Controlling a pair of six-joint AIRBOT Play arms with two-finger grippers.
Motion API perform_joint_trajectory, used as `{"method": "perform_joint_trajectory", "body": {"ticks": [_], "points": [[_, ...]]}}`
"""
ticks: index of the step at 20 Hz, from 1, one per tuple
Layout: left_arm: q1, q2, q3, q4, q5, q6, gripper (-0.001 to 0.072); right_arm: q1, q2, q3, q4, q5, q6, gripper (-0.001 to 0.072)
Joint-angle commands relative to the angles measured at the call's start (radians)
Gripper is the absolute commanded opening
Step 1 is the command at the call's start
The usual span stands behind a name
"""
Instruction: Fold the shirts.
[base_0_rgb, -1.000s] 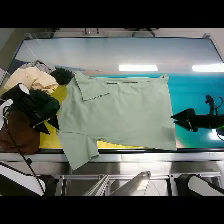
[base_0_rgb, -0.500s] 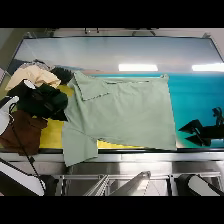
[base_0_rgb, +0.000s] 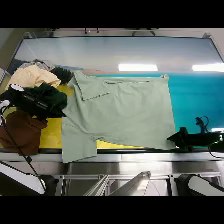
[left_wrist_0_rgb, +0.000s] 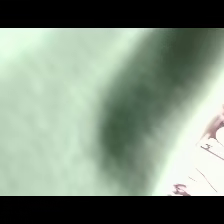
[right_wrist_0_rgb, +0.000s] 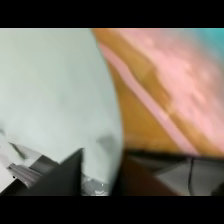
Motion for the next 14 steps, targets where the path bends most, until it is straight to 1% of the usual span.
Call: {"method": "perform_joint_trajectory", "body": {"ticks": [1,3,5,7,9,12,14], "points": [[0.011,0.001,-0.001,-0.108,-0.068,0.005,0.0028,0.035,-0.068,-0.008,0.253,0.031,-0.186,0.0020],[0.012,0.018,-0.001,-0.161,-0.118,0.005,0.0028,0.027,-0.044,0.036,0.327,0.153,-0.229,0.0019],[0.012,0.074,-0.001,-0.220,-0.137,0.023,0.0028,0.001,0.033,0.116,0.410,0.260,-0.227,0.0019],[0.013,0.152,-0.001,-0.346,-0.164,0.048,0.0028,-0.039,0.135,0.223,0.556,0.328,-0.207,0.0019],[0.018,0.248,-0.001,-0.588,-0.206,0.100,0.0028,-0.066,0.220,0.353,0.723,0.368,-0.179,0.0018],[0.018,0.447,0.004,-0.991,-0.205,0.158,0.0029,-0.072,0.315,0.561,0.996,0.368,-0.179,0.0018],[0.024,0.579,0.058,-1.142,-0.204,0.168,0.0028,-0.074,0.372,0.702,1.101,0.323,-0.179,0.0018]]}}
